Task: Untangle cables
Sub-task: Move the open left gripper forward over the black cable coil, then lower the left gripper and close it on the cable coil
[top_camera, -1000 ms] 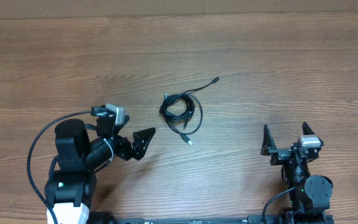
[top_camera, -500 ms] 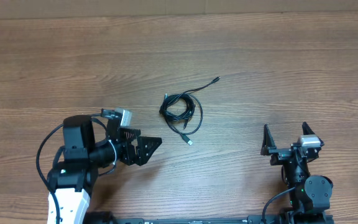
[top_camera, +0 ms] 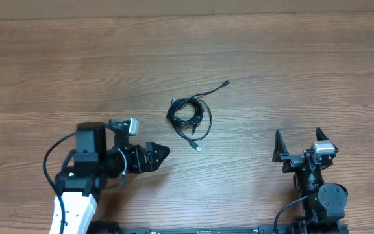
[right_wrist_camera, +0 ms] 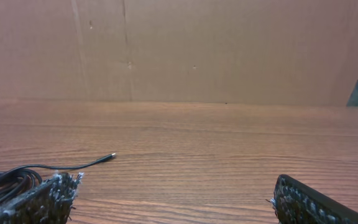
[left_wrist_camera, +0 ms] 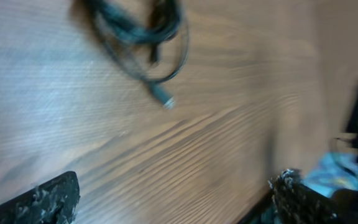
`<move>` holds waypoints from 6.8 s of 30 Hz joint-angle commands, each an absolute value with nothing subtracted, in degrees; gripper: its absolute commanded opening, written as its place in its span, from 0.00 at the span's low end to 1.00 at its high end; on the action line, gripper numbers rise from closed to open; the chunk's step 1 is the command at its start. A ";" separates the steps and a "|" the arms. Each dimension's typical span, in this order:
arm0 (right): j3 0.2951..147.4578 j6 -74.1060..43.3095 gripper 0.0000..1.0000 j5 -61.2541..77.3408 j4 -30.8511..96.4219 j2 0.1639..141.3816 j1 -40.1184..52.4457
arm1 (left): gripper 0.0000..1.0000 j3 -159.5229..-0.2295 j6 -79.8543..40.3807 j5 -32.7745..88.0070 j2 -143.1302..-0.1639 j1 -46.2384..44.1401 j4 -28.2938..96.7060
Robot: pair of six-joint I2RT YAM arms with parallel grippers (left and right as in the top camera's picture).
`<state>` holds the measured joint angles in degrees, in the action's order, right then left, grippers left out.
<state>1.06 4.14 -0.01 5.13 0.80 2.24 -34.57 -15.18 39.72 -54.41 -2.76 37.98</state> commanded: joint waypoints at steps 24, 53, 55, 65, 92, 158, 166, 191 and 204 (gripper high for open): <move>0.45 4.78 1.00 0.12 4.73 0.16 2.07 | 0.90 -56.25 -28.73 4.60 -65.78 -20.08 58.22; 0.45 4.78 1.00 0.12 4.73 0.16 2.07 | 0.95 -56.73 -42.48 7.46 -72.34 -21.69 53.95; 0.45 4.78 1.00 0.14 4.73 0.16 2.07 | 0.91 -56.73 -42.48 7.27 -73.14 -23.18 52.12; 0.45 4.78 1.00 0.12 4.75 0.16 2.07 | 0.86 -56.73 -42.48 0.32 -81.60 -27.38 43.29; 0.45 4.78 1.00 0.12 4.75 0.16 2.07 | 0.04 -56.73 -59.05 1.80 -101.16 -26.57 24.56; 0.45 4.78 1.00 0.14 4.73 0.16 2.07 | 0.84 -75.77 17.65 8.80 -101.16 -30.46 58.92; 0.45 4.78 1.00 0.14 4.75 0.16 2.07 | 0.22 -71.33 19.49 9.06 -101.16 -30.46 50.13; 0.45 4.78 1.00 0.12 4.73 0.16 2.07 | 0.31 -62.22 19.29 15.07 -101.16 -30.46 41.82; 0.45 4.78 1.00 0.14 4.75 0.16 2.07 | 0.27 -56.36 19.31 16.38 -101.16 -30.46 36.32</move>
<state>1.06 4.14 0.01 5.10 0.80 2.24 -58.63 18.26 15.03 -100.79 -30.02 37.36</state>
